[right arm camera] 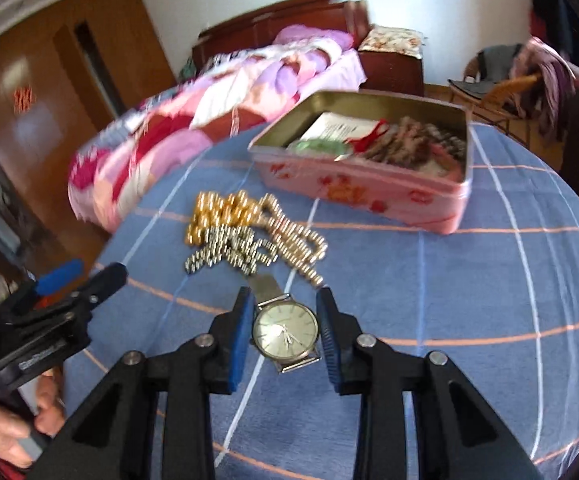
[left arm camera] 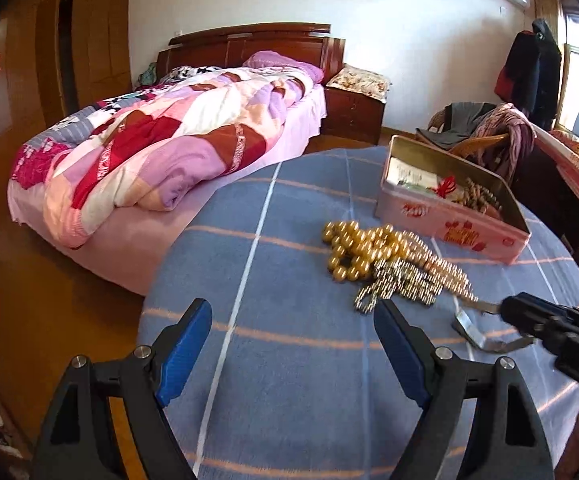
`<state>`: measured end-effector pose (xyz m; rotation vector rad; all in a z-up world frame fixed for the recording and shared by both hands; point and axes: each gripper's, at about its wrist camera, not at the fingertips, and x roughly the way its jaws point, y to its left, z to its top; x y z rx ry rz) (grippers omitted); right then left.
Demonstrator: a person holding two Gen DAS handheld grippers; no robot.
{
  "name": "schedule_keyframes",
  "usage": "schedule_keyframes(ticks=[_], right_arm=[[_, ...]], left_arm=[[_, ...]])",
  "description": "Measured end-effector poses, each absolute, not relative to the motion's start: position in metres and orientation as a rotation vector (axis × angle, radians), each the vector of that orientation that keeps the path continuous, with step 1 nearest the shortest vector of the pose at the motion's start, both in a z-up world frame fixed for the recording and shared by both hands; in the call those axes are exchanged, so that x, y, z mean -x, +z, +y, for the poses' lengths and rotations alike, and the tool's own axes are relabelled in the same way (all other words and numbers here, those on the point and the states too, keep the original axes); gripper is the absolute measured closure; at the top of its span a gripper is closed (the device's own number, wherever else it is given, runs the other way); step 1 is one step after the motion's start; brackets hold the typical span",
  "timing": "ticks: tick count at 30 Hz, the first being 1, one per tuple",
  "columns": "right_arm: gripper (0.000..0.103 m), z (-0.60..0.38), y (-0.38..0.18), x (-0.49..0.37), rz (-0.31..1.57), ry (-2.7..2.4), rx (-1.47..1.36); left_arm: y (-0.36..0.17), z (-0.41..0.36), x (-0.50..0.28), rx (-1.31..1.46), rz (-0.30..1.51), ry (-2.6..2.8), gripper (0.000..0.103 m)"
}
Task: Organize jewelry
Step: 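Grasp the gold pearl strand with the left gripper while the right gripper holds the watch, then lift the gold pearls and watch and carry both into the pink tin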
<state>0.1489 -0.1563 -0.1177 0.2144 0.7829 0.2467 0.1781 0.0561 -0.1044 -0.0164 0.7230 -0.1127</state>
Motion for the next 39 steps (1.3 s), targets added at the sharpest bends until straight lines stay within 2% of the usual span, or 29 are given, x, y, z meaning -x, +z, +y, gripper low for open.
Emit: schedule_keyframes(ticks=[6, 12, 14, 16, 17, 19, 39], right_arm=[[0.068, -0.178, -0.098, -0.143, 0.674, 0.173, -0.258], [0.068, -0.198, -0.112, -0.152, 0.726, 0.145, -0.267], [0.068, -0.206, -0.116, -0.151, 0.735, 0.132, -0.279], [0.068, -0.213, -0.119, -0.15, 0.737, 0.127, -0.288], [0.068, -0.215, -0.12, -0.151, 0.737, 0.126, -0.296], [0.068, -0.217, -0.123, -0.154, 0.741, 0.128, -0.31], [0.065, -0.233, -0.139, -0.134, 0.875, 0.132, -0.297]], left_arm=[[-0.101, 0.039, -0.218, 0.03, 0.709, -0.173, 0.02], [-0.115, 0.009, -0.26, -0.015, 0.771, -0.202, 0.02], [-0.126, 0.001, -0.267, -0.05, 0.818, -0.199, 0.033], [-0.132, 0.002, -0.27, 0.019, 0.848, -0.272, 0.057], [-0.132, 0.002, -0.269, 0.029, 0.847, -0.283, 0.061], [-0.131, 0.004, -0.268, 0.046, 0.842, -0.294, 0.083], [-0.09, 0.031, -0.198, 0.181, 0.654, -0.362, 0.084]])
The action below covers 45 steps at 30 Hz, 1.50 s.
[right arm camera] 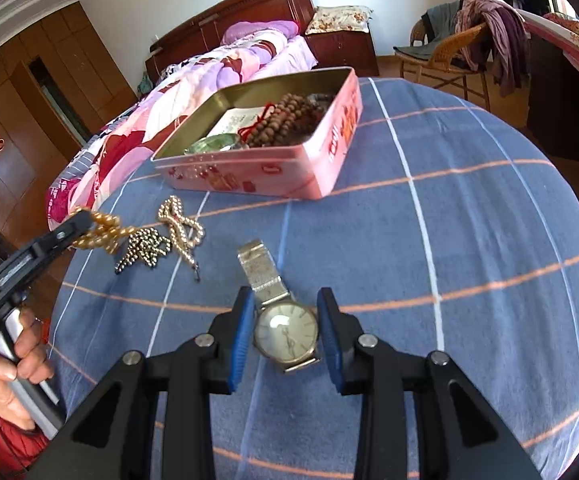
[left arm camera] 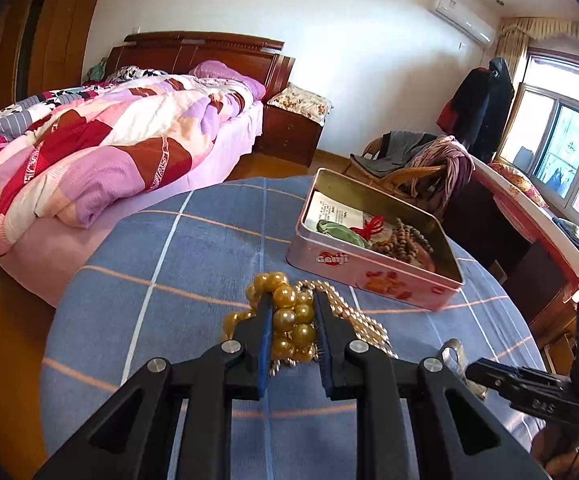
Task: Organize jewelry
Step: 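Lift the gold pearls and watch and carry both into the pink tin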
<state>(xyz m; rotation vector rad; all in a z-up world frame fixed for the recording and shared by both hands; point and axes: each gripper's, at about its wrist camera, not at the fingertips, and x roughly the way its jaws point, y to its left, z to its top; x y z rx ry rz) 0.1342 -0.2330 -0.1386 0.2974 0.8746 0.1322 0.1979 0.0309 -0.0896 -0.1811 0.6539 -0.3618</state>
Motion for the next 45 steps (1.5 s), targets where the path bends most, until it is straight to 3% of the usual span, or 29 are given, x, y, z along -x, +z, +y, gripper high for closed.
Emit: schedule_keyframes(ticks=[1, 3, 5, 13, 14, 15, 16, 17, 18, 19, 20, 26, 27, 28, 31, 35, 45], right_arm=[[0.061, -0.233, -0.138, -0.135, 0.876, 0.125, -0.293], [0.037, -0.231, -0.135, -0.135, 0.867, 0.116, -0.283], [0.031, -0.225, -0.131, -0.137, 0.851, 0.117, -0.256], [0.037, -0.192, -0.142, -0.158, 0.926, 0.094, -0.073], [0.039, -0.19, -0.143, -0.159, 0.927, 0.085, -0.052], [0.049, -0.189, -0.143, -0.16, 0.93, 0.076, -0.033], [0.059, -0.187, -0.143, -0.159, 0.929, 0.065, -0.01], [0.079, -0.186, -0.143, -0.159, 0.928, 0.052, 0.012], [0.082, -0.187, -0.143, -0.158, 0.928, 0.056, 0.01], [0.083, -0.19, -0.142, -0.157, 0.926, 0.062, -0.009], [0.083, -0.193, -0.142, -0.155, 0.924, 0.066, -0.033], [0.083, -0.207, -0.13, -0.139, 0.845, 0.094, -0.157], [0.083, -0.206, -0.127, -0.137, 0.829, 0.093, -0.163], [0.083, -0.208, -0.124, -0.133, 0.813, 0.091, -0.173], [0.083, -0.211, -0.114, -0.13, 0.778, 0.097, -0.218], [0.083, -0.217, -0.102, -0.127, 0.732, 0.108, -0.276], [0.083, -0.22, -0.082, -0.117, 0.652, 0.133, -0.34]], left_arm=[[-0.087, 0.032, -0.194, 0.187, 0.647, -0.366, 0.087], [-0.082, 0.034, -0.189, 0.197, 0.635, -0.376, 0.093], [-0.077, 0.035, -0.184, 0.197, 0.626, -0.382, 0.093], [-0.076, 0.036, -0.177, 0.136, 0.633, -0.367, 0.093], [-0.078, 0.038, -0.177, 0.135, 0.646, -0.363, 0.092], [-0.081, 0.039, -0.177, 0.132, 0.667, -0.361, 0.091], [-0.086, 0.039, -0.179, 0.125, 0.701, -0.364, 0.082], [-0.09, 0.039, -0.179, 0.119, 0.726, -0.364, 0.071], [-0.094, 0.037, -0.18, 0.113, 0.75, -0.356, 0.043], [-0.097, 0.037, -0.178, 0.114, 0.754, -0.351, 0.026], [-0.099, 0.036, -0.176, 0.119, 0.743, -0.349, 0.024], [-0.125, 0.015, -0.196, 0.003, 0.854, -0.252, 0.024], [-0.128, 0.015, -0.199, 0.005, 0.876, -0.245, 0.035], [-0.13, 0.017, -0.2, 0.015, 0.888, -0.247, 0.059], [-0.135, 0.023, -0.204, 0.038, 0.918, -0.248, 0.079], [-0.133, 0.026, -0.2, 0.059, 0.915, -0.259, 0.081], [-0.089, 0.035, -0.163, 0.163, 0.68, -0.382, 0.081]])
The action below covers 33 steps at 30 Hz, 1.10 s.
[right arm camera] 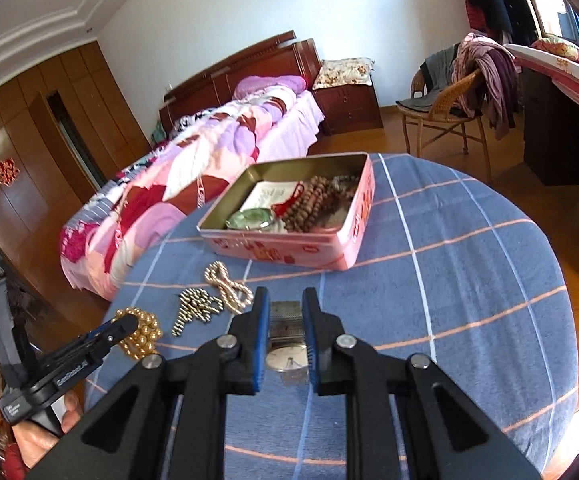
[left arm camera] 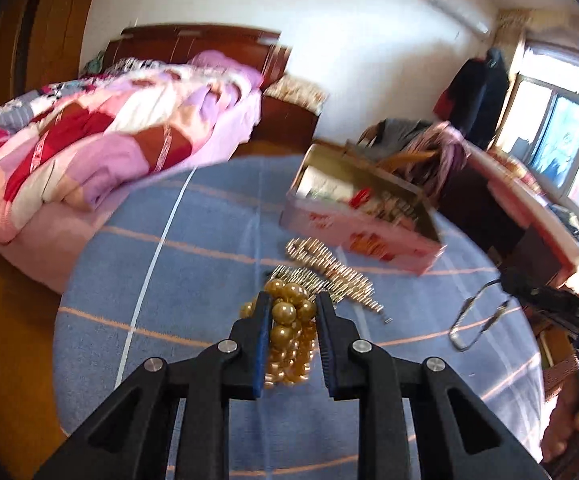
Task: Organize jewelry
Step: 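Lift the gold pearls and watch and carry both into the pink tin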
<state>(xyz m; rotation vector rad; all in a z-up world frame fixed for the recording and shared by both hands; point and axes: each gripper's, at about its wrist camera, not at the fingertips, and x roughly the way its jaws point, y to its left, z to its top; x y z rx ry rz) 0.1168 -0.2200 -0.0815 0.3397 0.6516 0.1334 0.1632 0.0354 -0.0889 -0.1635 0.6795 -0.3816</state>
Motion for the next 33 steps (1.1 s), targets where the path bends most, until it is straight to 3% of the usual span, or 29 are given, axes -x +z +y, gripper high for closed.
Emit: schedule_keyframes(ticks=[7, 18, 33], right_arm=[[0.083, -0.223, -0.066, -0.11, 0.601, 0.132, -0.344], [0.083, -0.224, -0.054, -0.12, 0.573, 0.129, -0.326], [0.083, -0.224, -0.026, -0.167, 0.468, 0.097, -0.281]], left_arm=[[-0.058, 0.025, -0.151, 0.125, 0.582, -0.416, 0.081], [-0.053, 0.006, -0.153, 0.104, 0.566, -0.467, 0.081], [-0.033, -0.03, -0.206, 0.104, 0.495, -0.506, 0.081]])
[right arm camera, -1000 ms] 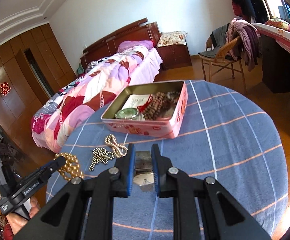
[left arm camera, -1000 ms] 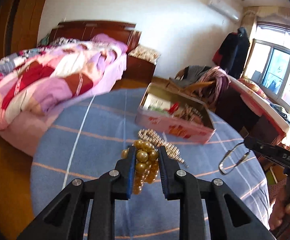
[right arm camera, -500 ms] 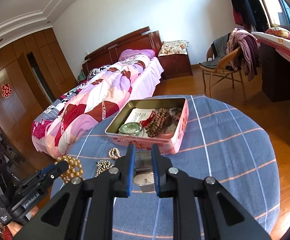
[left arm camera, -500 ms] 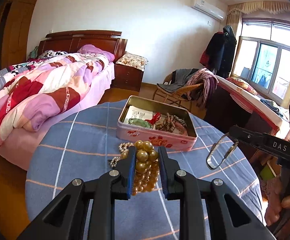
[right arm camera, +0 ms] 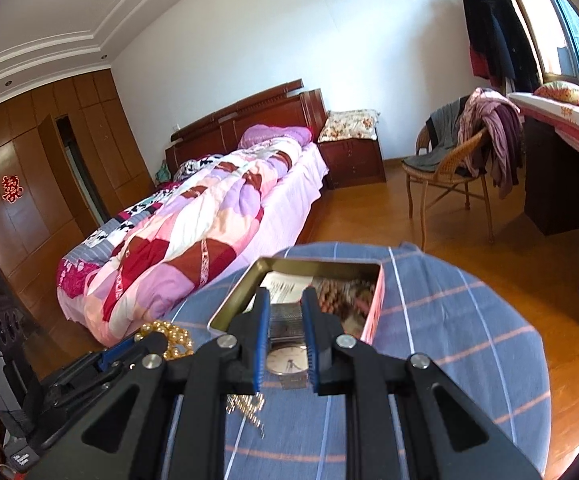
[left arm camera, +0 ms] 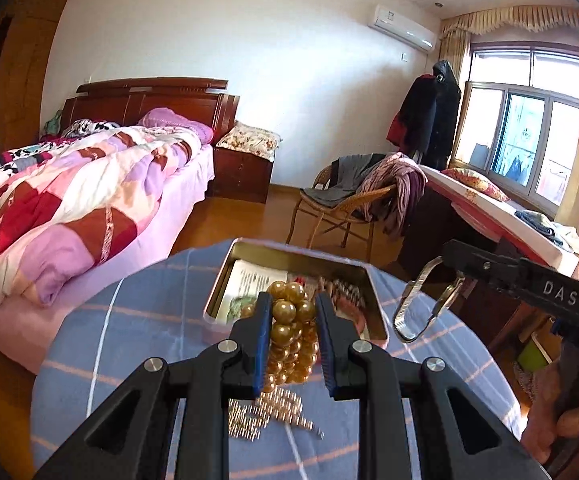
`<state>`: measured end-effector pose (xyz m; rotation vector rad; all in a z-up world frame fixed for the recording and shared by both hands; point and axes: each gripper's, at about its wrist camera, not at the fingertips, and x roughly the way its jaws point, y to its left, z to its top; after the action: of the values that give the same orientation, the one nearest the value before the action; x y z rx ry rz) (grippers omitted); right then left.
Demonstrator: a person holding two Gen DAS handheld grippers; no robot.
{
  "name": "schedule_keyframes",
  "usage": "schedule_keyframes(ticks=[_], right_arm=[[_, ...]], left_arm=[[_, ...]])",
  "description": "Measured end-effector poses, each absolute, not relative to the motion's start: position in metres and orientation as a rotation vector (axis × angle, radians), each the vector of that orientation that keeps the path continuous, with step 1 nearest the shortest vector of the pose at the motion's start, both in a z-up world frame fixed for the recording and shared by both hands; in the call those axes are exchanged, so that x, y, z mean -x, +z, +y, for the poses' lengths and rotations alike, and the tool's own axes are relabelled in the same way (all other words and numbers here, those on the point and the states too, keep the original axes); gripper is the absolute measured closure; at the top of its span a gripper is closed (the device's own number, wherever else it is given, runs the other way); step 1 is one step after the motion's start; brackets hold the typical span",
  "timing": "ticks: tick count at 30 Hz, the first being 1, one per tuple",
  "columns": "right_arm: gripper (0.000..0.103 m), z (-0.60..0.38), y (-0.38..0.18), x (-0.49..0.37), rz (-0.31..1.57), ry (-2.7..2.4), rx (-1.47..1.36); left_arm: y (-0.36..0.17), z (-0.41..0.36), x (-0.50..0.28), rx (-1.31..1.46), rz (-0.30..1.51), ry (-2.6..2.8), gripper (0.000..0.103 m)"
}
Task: Organize jewelry
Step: 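Lift the gold pearls and watch and carry both into the pink tin, then open both grippers to release the pearls and watch in the tin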
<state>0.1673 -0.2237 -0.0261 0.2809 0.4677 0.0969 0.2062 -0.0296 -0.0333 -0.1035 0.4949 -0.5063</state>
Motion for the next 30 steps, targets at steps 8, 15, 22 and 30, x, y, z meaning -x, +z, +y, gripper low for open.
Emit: schedule_keyframes(ticks=[8, 15, 22, 30], right_arm=[[0.083, -0.225, -0.038, -0.209, 0.471, 0.043, -0.276], [0.083, -0.232, -0.069, -0.253, 0.569, -0.026, -0.286], [0.083, -0.235, -0.091, -0.275, 0.641, -0.056, -0.252], [0.083, -0.241, -0.102, -0.283, 0.673, -0.055, -0.264]], left_arm=[[-0.041, -0.051, -0.249, 0.126, 0.494, -0.505, 0.081], [-0.06, -0.074, -0.283, 0.086, 0.528, -0.468, 0.081], [-0.08, -0.09, -0.299, 0.048, 0.583, -0.43, 0.081], [-0.091, -0.099, -0.307, 0.013, 0.603, -0.39, 0.081]])
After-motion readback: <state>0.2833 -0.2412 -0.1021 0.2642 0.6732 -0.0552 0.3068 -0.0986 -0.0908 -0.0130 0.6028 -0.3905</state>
